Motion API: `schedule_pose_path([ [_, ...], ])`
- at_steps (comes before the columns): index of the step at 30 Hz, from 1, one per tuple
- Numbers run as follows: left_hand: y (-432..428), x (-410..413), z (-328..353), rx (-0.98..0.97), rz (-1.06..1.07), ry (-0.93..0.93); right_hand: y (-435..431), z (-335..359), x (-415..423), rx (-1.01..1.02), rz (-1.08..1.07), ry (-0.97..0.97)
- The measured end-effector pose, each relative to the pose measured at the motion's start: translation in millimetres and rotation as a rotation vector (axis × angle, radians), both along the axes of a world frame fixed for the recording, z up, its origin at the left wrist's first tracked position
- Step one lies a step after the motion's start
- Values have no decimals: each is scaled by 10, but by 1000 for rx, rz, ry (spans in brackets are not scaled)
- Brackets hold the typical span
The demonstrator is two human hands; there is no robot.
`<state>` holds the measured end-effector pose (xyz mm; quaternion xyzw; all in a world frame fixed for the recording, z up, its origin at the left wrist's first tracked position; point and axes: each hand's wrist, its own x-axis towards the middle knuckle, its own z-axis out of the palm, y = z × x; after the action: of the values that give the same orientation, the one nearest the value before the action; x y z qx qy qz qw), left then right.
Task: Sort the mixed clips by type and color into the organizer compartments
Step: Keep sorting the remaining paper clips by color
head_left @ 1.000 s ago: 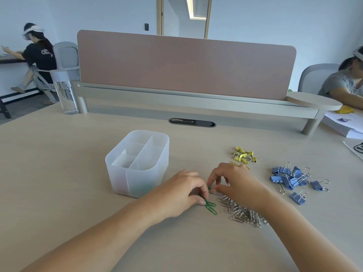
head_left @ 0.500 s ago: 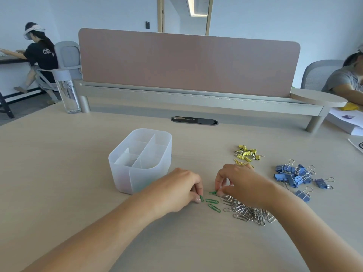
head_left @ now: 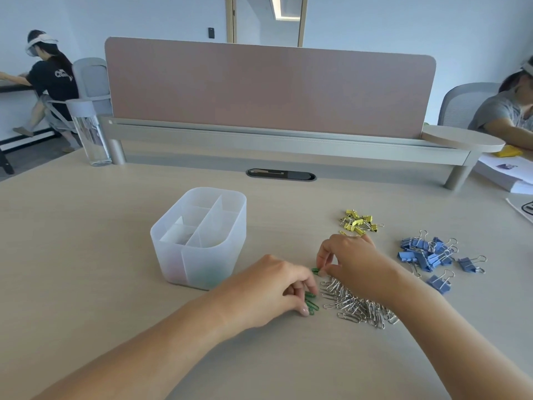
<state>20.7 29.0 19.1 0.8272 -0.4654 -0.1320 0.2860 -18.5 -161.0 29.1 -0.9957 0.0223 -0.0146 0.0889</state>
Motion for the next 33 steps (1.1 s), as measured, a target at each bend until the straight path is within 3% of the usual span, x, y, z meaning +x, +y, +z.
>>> schedule_pose_path([
  [6, -25, 14, -5, 3, 46, -72, 54, -62, 11, 63, 46, -32],
  [14, 65, 107, 19, 16, 119, -48, 110, -64, -2, 308, 1, -59],
  [26, 80, 99, 3, -19, 37, 65, 69, 73, -123, 350, 20, 29],
  [33, 40, 76, 12, 37, 12, -49, 79, 36, -142, 313, 51, 40],
])
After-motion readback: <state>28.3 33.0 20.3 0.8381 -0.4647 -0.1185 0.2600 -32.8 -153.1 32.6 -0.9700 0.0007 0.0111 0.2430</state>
